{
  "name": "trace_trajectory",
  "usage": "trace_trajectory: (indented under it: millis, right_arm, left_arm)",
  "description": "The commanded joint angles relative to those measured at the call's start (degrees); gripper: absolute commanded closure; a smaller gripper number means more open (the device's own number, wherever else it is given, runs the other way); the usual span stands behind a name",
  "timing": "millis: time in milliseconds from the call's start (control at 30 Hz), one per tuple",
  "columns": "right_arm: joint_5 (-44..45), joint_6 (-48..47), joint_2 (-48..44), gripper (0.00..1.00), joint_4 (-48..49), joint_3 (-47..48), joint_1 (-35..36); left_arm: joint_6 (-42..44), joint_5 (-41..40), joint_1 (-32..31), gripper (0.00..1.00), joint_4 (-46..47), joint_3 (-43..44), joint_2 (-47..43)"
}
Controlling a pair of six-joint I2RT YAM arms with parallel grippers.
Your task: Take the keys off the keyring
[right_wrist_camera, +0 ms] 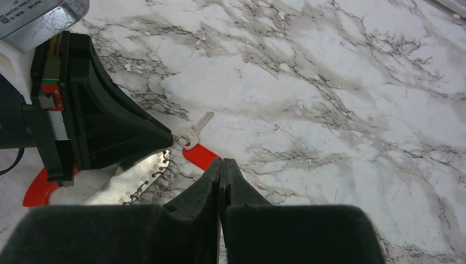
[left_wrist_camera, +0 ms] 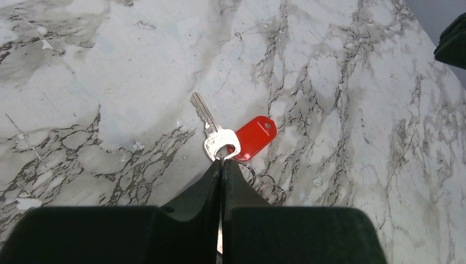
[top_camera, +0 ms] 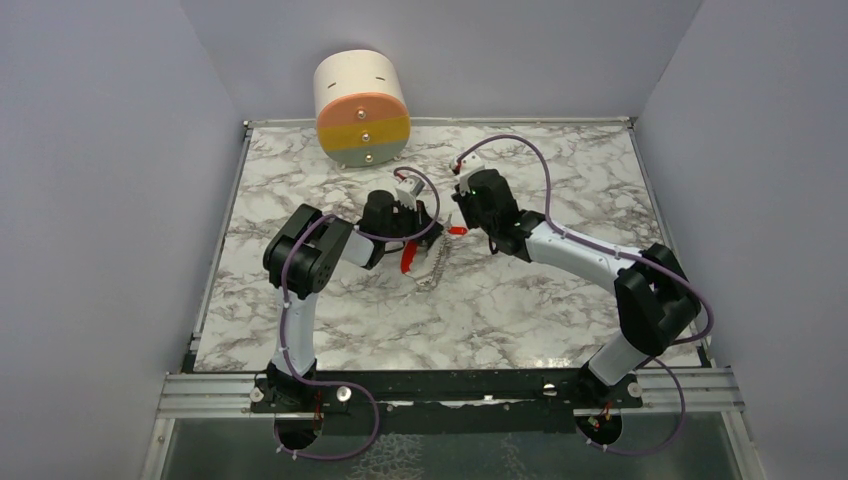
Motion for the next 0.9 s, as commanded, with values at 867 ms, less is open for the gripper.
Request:
trace_trajectory:
  millis: [867]
  right_arm:
    - [-7.4, 5.1, -13.6, 0.94, 5.5, -8.7, 0.3]
  left_arm:
    - [18.3, 9.8, -0.5, 1.0, -16.4, -7.3, -35.2]
